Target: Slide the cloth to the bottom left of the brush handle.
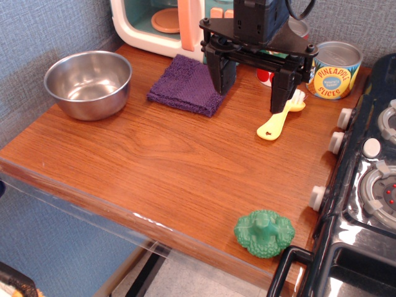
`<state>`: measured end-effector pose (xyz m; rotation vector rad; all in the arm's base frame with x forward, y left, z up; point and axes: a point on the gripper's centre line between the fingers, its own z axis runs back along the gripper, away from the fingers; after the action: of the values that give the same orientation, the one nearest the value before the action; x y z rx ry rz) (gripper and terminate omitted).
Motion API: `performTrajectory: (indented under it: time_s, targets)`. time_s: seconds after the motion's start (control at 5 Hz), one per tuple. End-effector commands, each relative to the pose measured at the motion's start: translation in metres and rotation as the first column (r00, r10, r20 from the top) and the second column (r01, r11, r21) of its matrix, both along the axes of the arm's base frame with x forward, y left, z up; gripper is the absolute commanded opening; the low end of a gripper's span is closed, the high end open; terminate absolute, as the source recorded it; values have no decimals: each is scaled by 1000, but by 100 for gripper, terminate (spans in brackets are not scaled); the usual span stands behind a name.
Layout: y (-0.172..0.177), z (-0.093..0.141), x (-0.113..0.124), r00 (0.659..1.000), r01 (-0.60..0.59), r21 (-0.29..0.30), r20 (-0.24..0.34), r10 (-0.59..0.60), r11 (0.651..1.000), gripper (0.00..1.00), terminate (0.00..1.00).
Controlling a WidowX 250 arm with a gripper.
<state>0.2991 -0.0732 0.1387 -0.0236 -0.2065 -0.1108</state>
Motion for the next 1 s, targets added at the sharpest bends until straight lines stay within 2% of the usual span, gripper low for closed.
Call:
performTrajectory:
  time_s: [0.0, 0.2, 0.4, 0.6, 0.8]
  targets:
    - [0, 0, 0, 1000, 0, 0, 0, 0, 1000, 100, 0]
    - [50, -20, 33, 997, -68, 12, 33, 67, 998, 100, 0]
    - [102, -29, 56, 986, -128, 37, 113, 123, 991, 100, 0]
    - [152, -42, 86, 979, -122, 42, 168, 113, 992, 100, 0]
    - [172, -56, 118, 980, -109, 10, 171, 105, 994, 100, 0]
